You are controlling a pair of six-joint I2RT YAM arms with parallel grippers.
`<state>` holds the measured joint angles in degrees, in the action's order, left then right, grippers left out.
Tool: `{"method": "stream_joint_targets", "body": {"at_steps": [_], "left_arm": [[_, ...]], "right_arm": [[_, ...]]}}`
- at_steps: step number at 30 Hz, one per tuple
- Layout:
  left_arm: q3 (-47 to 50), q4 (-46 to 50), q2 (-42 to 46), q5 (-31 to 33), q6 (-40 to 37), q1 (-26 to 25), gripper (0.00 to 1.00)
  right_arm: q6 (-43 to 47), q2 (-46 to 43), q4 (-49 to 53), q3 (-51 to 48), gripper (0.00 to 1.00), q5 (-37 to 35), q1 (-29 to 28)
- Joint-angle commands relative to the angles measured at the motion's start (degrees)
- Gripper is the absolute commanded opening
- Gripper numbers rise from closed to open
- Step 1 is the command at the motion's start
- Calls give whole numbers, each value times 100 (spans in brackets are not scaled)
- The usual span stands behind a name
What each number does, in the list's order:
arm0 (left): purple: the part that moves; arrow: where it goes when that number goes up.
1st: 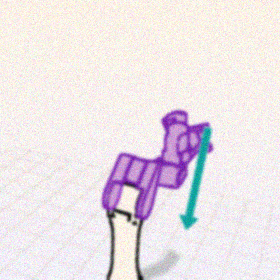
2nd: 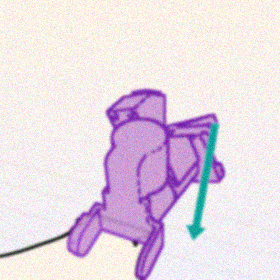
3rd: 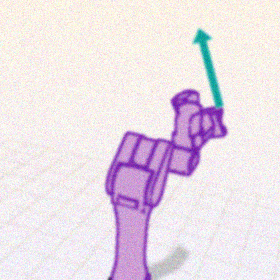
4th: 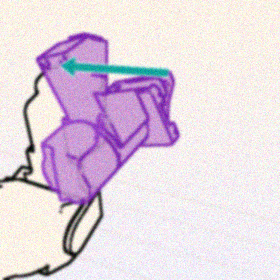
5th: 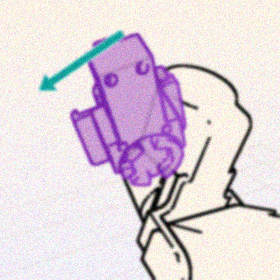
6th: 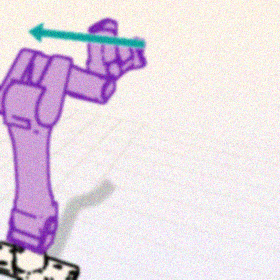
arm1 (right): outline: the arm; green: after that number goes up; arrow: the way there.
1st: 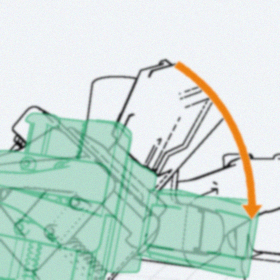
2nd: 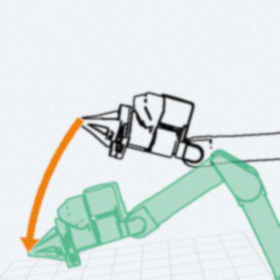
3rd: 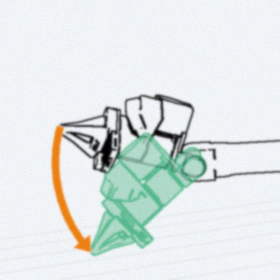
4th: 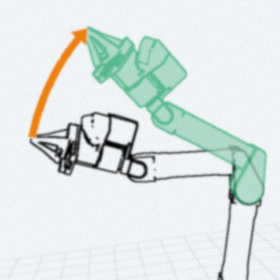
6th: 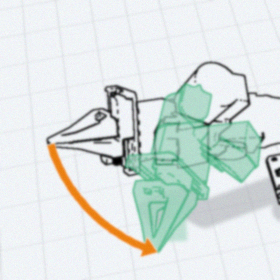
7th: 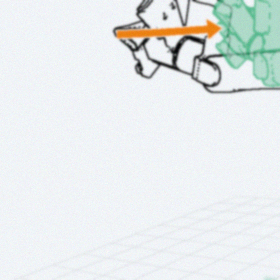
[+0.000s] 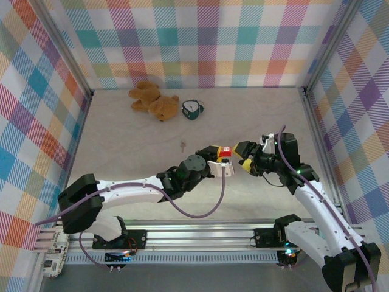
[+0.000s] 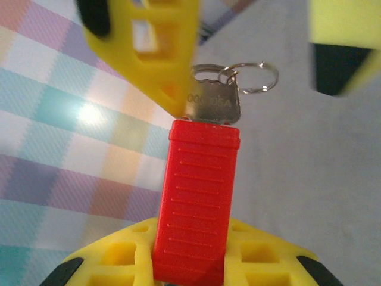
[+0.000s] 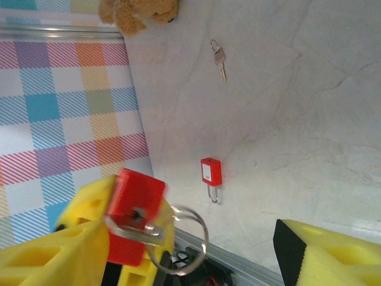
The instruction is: Unlock with the key
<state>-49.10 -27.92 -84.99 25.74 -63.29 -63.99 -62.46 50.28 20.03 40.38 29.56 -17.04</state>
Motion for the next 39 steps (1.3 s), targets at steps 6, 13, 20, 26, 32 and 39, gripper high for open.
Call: {"method": "stream_joint_targets", "body": {"at_steps": [6,13,20,26,32,39], "left_arm": [[113,-1643,-682,710,-1335,-278,11],[143,-1782,-848,815,-1528,-393,10],[35,-2383,-1172,1033,-1889,-565,9],[-94,-2556,-1368,1146,-1931,-634,8],[-94,-2421,-1343,1197,-1680,-739,12],[-91,-791,-518,884,-322,-833,30]], "right_arm": [[-714,-230,-531,-228,74,-53,-99],[-848,-428,-745,-370,73,-173,-107],[-1235,-188,-1445,-593,60,-54,-165],[-1222,-254,-1454,-568,29,-105,-172],[-1025,-382,-1550,-558,13,-177,-169],[-523,-370,-1632,-382,11,-320,-171]]}}
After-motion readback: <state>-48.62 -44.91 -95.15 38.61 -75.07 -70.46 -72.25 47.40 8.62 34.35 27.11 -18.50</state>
